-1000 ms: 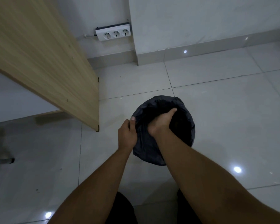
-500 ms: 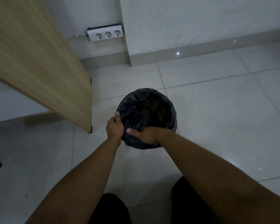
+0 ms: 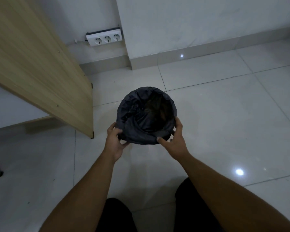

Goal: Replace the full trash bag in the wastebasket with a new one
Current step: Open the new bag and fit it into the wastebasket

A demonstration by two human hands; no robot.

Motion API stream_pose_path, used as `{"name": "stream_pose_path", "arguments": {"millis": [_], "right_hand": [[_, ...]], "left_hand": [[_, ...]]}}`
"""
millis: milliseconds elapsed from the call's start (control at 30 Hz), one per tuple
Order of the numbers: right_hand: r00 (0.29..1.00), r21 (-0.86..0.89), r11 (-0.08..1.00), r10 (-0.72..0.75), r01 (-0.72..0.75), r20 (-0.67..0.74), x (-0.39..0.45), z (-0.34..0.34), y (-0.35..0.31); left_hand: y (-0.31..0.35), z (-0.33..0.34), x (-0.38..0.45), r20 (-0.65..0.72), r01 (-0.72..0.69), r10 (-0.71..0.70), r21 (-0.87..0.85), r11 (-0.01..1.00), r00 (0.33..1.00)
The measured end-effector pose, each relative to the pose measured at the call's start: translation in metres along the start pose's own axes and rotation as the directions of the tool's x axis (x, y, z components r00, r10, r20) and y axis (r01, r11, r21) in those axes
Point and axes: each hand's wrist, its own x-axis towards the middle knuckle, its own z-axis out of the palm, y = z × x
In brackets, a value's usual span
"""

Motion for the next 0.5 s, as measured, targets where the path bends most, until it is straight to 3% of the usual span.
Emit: {"name": "stream_pose_path", "arguments": {"millis": [100, 167, 200, 233, 267, 300, 333, 367, 400, 433, 500], "right_hand": [[0.994, 0.144, 0.986, 0.096, -0.088, -0.052, -0.001, 0.001, -0.002], [0.995, 0.142, 0.987, 0.089, -0.080, -0.055, -0.003, -0.002, 0.002], [0.996, 0.114, 0.991, 0.078, -0.073, -0.039, -0.005, -0.004, 0.006], [0.997, 0.078, 0.995, 0.072, -0.070, -0.024, -0.007, -0.005, 0.010], [0.997, 0.051, 0.996, 0.072, -0.071, -0.016, -0.010, -0.005, 0.014], [0.997, 0.047, 0.996, 0.079, -0.078, -0.020, -0.013, -0.003, 0.017], [0.996, 0.054, 0.995, 0.083, -0.081, -0.028, -0.014, -0.001, 0.017], [0.996, 0.061, 0.995, 0.084, -0.081, -0.039, -0.015, 0.003, 0.016], [0.995, 0.064, 0.994, 0.087, -0.084, -0.049, -0.015, 0.008, 0.015], [0.993, 0.071, 0.993, 0.097, -0.093, -0.064, -0.014, 0.013, 0.013], [0.987, 0.073, 0.991, 0.119, -0.111, -0.108, -0.012, 0.023, 0.011]], "left_hand": [[-0.022, -0.002, -0.017, 0.003, 0.063, -0.063, 0.006, 0.998, 0.998], [-0.030, 0.006, -0.024, -0.059, 0.053, -0.052, 0.009, 0.999, 0.997], [-0.031, 0.010, -0.027, -0.136, 0.005, 0.000, 0.036, 0.999, 0.991], [-0.031, 0.012, -0.030, -0.256, -0.105, 0.144, 0.162, 0.981, 0.956], [-0.032, 0.012, -0.033, -0.318, -0.262, 0.393, 0.383, 0.886, 0.863], [-0.033, 0.013, -0.036, -0.195, -0.420, 0.652, 0.624, 0.659, 0.733], [-0.034, 0.013, -0.037, 0.092, -0.533, 0.794, 0.786, 0.313, 0.601], [-0.036, 0.016, -0.038, 0.377, -0.565, 0.762, 0.825, -0.017, 0.527], [-0.037, 0.021, -0.037, 0.546, -0.548, 0.637, 0.806, -0.223, 0.544], [-0.037, 0.022, -0.033, 0.594, -0.510, 0.528, 0.801, -0.314, 0.607], [-0.034, 0.024, -0.025, 0.574, -0.456, 0.432, 0.817, -0.352, 0.695]]}}
